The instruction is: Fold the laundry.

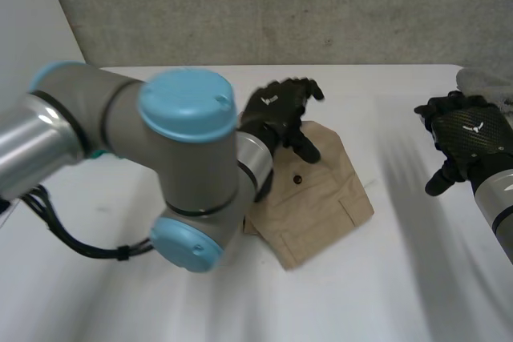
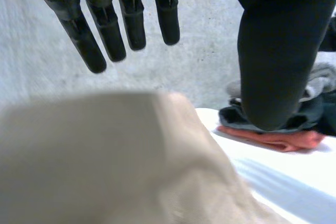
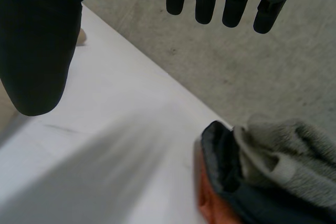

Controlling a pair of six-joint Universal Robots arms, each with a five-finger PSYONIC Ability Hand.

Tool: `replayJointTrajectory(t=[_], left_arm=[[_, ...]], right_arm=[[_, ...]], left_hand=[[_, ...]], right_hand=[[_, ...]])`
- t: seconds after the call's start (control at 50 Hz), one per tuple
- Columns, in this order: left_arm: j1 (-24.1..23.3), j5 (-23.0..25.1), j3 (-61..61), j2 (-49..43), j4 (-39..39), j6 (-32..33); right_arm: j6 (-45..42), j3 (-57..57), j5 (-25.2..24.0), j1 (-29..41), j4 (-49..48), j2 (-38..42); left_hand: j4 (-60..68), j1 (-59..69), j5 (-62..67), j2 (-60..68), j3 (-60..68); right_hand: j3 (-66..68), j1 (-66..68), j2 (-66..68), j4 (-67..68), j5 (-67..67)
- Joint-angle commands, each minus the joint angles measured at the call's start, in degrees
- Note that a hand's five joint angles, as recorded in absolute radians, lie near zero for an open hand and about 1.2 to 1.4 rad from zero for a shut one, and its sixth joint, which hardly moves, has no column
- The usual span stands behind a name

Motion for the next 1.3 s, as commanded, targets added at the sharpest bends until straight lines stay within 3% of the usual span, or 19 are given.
replayJointTrajectory(t=[0.02,0.12,0.22,0.4,0.46,0.48,0.52,0.54,0.6,0.72,0.84,1.0,1.14,1.16,1.18,1.2,1.22,1.24,1.3], left_arm=[[6.89,0.9,-5.23,6.55,0.68,16.86],[10.67,5.55,-5.93,6.38,0.41,27.15],[15.32,14.77,-5.5,1.31,0.15,33.04],[17.27,20.42,-2.16,-7.68,0.24,34.37],[17.0,20.5,-1.98,-8.73,0.24,34.19],[16.91,20.5,-2.07,-8.82,0.24,34.19],[16.65,20.33,-2.24,-8.82,0.24,33.84],[16.39,20.15,-2.5,-8.74,0.24,33.84],[16.12,19.28,-2.68,-7.86,0.41,33.58],[16.04,17.87,-5.23,3.2,-0.03,32.53],[14.02,16.2,-7.69,13.57,-0.46,26.03],[9.1,12.25,-13.66,18.16,-1.26,22.15],[5.23,4.25,-15.52,9.12,-1.08,22.42],[4.79,3.46,-15.34,7.89,-1.17,22.42],[3.91,2.5,-15.16,5.79,-1.17,22.42],[3.47,2.14,-15.16,4.9,-1.17,22.5],[3.29,1.87,-15.07,4.28,-1.17,22.5],[3.29,1.52,-14.99,3.84,-1.17,22.5],[3.38,1.43,-14.72,3.92,-1.17,22.42]], right_arm=[[9.41,-3.39,-1.23,0.07,10.86,0.31],[20.03,-3.92,-5.0,-0.1,14.83,1.88],[27.87,-4.44,-7.73,0.6,12.9,8.82],[33.16,-11.73,-6.42,7.71,4.9,22.53],[32.89,-15.33,-4.4,10.0,4.64,27.02],[32.72,-16.91,-2.92,10.53,4.29,28.24],[32.72,-18.32,-1.5,10.62,4.11,29.39],[32.63,-19.38,-0.1,10.71,4.02,30.01],[32.28,-20.17,1.14,10.1,3.41,29.41],[25.79,-20.35,1.67,9.48,1.83,21.86],[11.3,-25.61,0.61,8.07,1.64,12.44],[0.65,-34.05,-5.17,8.07,1.12,17.24],[-1.73,-36.97,-7.65,8.42,1.91,26.84],[-2.26,-36.35,-7.56,8.42,2.0,28.33],[-2.7,-36.09,-7.56,8.42,2.0,29.04],[-3.14,-35.65,-7.47,8.42,2.0,29.31],[-3.58,-35.21,-7.21,8.34,2.08,29.57],[-4.28,-34.16,-6.25,7.9,2.35,29.58],[-4.46,-33.01,-3.26,7.72,2.96,29.31]], left_hand=[[-10.03,-9.83,-9.98,-10.71,-10.74],[-12.23,-12.03,-12.18,-12.92,-12.94],[-12.9,-12.7,-12.85,-13.59,-13.61],[-10.72,-10.53,-10.67,-11.41,-11.43],[-1.83,-1.63,-1.78,-2.51,-2.54],[2.86,3.06,2.92,2.18,2.15],[30.22,30.42,30.28,29.54,29.52],[51.48,51.67,51.53,50.79,50.77],[53.86,54.05,53.91,53.17,53.15],[53.86,54.05,53.91,53.17,53.15],[53.86,54.05,53.91,53.17,53.15],[53.86,54.05,53.91,53.17,53.15],[49.38,49.58,49.44,48.7,48.67],[40.34,40.54,40.4,39.66,39.64],[14.94,15.14,14.99,14.26,14.23],[5.36,5.56,5.42,4.68,4.65],[-2.23,-2.03,-2.17,-2.91,-2.94],[-5.97,-5.77,-5.91,-6.65,-6.68],[-7.52,-7.32,-7.46,-8.2,-8.22]], right_hand=[[-1.95,-3.0,-2.13,-2.0,-2.86],[-1.95,-3.0,-2.13,-2.0,-2.86],[-1.95,-3.0,-2.13,-2.0,-2.86],[-1.95,-3.0,-2.13,-2.0,-2.86],[-1.95,-3.0,-2.13,-2.0,-2.86],[11.25,10.21,11.08,11.21,10.35],[41.35,40.31,41.18,41.31,40.45],[67.78,66.74,67.6,67.73,66.87],[68.05,67.0,67.87,68.0,67.14],[68.05,67.0,67.87,68.0,67.14],[68.05,67.0,67.87,68.0,67.14],[68.05,67.0,67.87,68.0,67.14],[68.05,67.0,67.87,68.0,67.14],[62.44,61.4,62.27,62.4,61.54],[53.56,52.52,53.38,53.52,52.65],[40.32,39.27,40.14,40.27,39.41],[23.53,22.49,23.35,23.49,22.62],[-1.95,-3.0,-2.13,-2.0,-2.86],[-1.95,-3.0,-2.13,-2.0,-2.86]])
